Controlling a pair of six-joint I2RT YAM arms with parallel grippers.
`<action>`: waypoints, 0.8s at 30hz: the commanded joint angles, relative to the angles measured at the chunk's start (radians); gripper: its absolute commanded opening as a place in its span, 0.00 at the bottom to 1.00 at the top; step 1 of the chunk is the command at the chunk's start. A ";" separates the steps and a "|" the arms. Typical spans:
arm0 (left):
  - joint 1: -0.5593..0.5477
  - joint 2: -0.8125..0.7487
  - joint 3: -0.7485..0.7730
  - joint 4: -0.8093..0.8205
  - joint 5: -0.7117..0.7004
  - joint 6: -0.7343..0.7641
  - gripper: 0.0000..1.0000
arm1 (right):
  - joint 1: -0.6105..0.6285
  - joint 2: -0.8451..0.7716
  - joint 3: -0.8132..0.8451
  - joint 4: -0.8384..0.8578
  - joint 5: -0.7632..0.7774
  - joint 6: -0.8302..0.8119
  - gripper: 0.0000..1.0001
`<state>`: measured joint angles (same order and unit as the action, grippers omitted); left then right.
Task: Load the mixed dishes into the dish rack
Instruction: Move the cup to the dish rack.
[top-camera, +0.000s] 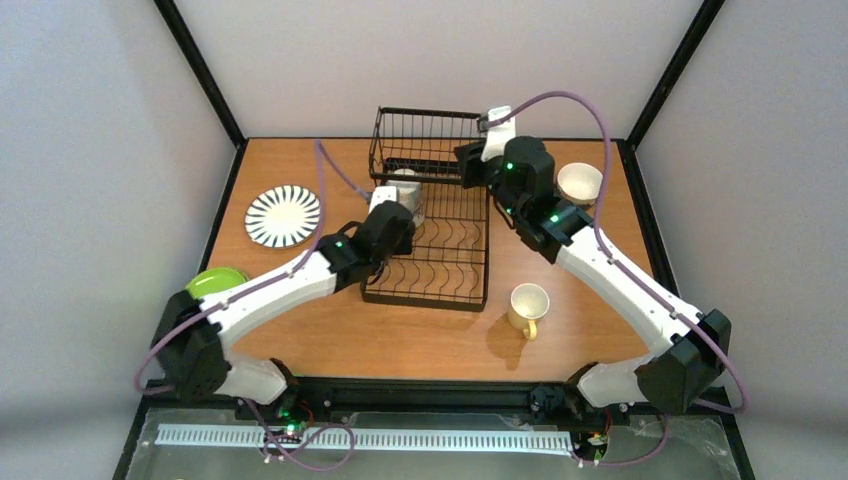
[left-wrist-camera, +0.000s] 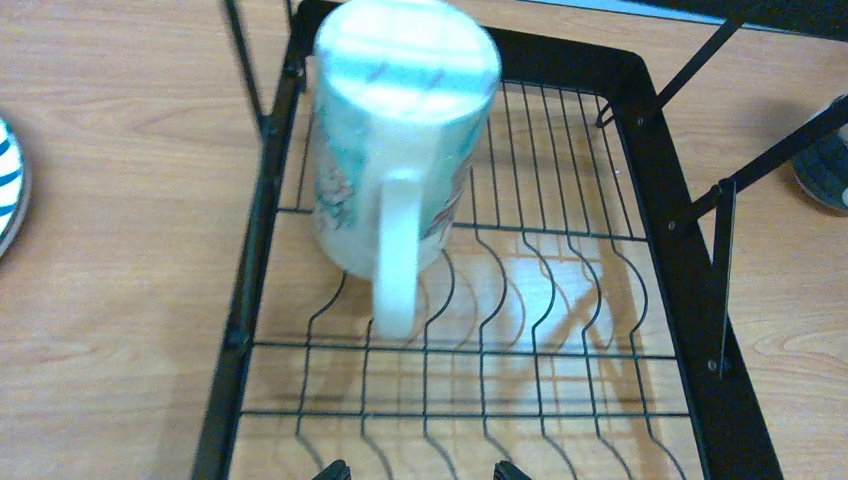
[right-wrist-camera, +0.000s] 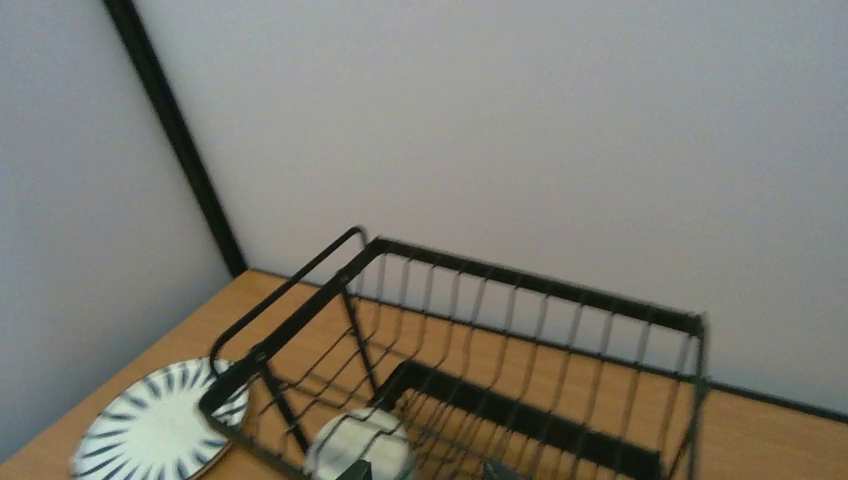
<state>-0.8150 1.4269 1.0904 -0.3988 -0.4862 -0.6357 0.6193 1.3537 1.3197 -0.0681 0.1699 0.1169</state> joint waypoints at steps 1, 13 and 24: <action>-0.009 -0.140 -0.094 -0.077 -0.011 -0.070 0.80 | 0.084 0.010 -0.038 -0.076 0.042 -0.011 0.58; -0.009 -0.376 -0.162 -0.186 -0.042 -0.123 0.79 | 0.232 0.186 -0.106 -0.056 0.027 0.065 0.02; -0.009 -0.439 -0.173 -0.203 -0.067 -0.131 0.79 | 0.247 0.350 -0.129 0.047 -0.058 0.113 0.02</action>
<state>-0.8158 1.0126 0.9237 -0.5747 -0.5247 -0.7536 0.8577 1.6608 1.2076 -0.0765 0.1417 0.2039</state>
